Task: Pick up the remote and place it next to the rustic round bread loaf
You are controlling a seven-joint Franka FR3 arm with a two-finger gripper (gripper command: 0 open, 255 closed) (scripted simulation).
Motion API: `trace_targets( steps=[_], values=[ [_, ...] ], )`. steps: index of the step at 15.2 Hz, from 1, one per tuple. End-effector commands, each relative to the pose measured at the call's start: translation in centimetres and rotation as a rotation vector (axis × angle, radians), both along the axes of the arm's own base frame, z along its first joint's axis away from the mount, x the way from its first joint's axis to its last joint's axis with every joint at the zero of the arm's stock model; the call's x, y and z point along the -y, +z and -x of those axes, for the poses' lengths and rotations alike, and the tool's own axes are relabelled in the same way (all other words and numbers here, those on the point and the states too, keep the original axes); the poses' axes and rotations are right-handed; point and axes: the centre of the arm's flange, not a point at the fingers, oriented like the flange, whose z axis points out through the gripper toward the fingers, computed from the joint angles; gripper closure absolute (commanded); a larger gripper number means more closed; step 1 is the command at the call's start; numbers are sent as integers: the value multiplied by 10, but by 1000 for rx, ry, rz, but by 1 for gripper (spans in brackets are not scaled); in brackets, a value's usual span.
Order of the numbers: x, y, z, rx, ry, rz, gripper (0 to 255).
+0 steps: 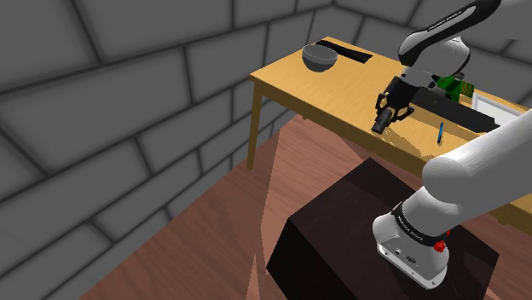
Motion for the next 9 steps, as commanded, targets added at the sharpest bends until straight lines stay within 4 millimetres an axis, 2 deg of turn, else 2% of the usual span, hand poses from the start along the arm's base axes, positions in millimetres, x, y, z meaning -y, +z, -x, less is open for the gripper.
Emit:
trace_targets(
  steps=[1,9],
  values=[
    [-2,5,-1,-4,4,-4,255],
    [-2,47,-1,-4,4,-4,255]
  ],
)
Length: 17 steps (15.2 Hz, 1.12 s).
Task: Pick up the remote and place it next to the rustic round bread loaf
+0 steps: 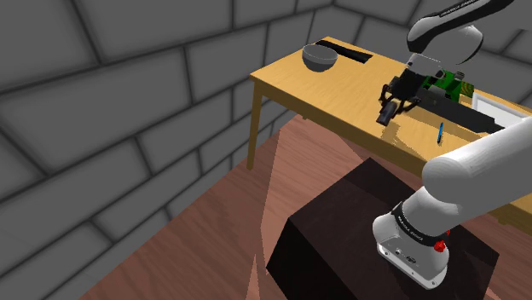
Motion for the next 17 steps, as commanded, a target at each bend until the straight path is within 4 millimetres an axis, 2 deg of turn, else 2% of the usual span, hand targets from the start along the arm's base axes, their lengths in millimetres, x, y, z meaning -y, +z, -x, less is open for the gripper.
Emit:
trace_targets(
  steps=[1,17],
  values=[
    [0,11,0,0,0,0,255],
    [0,96,0,0,0,0,255]
  ],
)
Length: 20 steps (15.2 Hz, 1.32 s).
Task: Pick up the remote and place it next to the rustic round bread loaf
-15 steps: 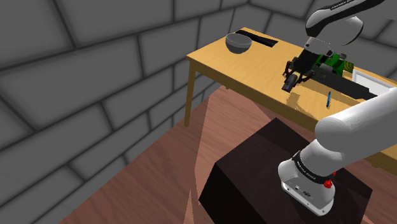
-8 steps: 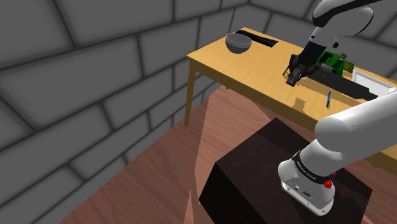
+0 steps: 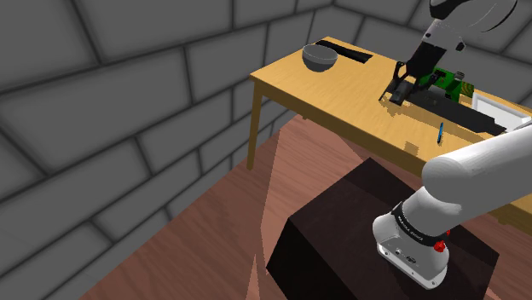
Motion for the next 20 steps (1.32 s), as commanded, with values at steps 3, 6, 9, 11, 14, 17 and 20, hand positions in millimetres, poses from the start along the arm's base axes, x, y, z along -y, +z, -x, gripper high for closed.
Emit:
trace_targets(
  steps=[3,6,9,11,14,17,20],
  values=[
    [0,21,0,0,0,0,255],
    [0,37,0,0,0,0,255],
    [0,53,0,0,0,0,255],
    [0,64,0,0,0,0,255],
    [0,77,1,0,0,0,255],
    [18,77,36,0,0,0,255],
    [36,77,71,0,0,0,255]
  ],
)
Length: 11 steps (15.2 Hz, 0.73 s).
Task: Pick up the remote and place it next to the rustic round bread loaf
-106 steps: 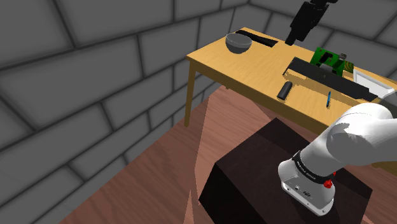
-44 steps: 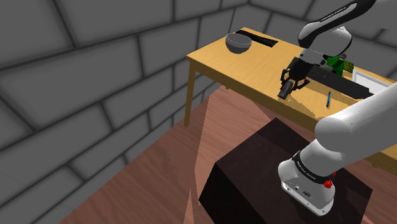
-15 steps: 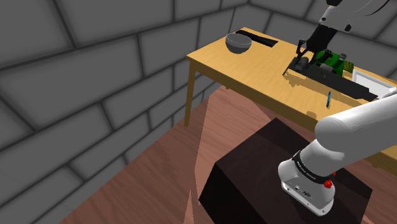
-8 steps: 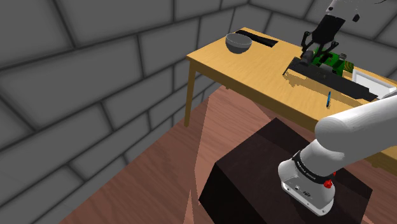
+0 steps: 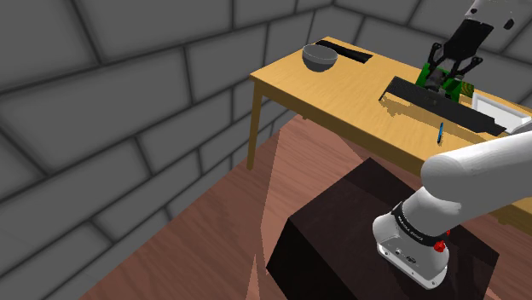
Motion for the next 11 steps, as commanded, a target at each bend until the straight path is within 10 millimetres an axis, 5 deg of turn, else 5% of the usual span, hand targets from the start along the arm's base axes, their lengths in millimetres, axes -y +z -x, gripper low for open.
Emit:
trace_targets(
  steps=[1,11],
  values=[
    [13,-2,22,0,1,0,255],
    [71,-2,141,0,1,0,255]
  ],
)
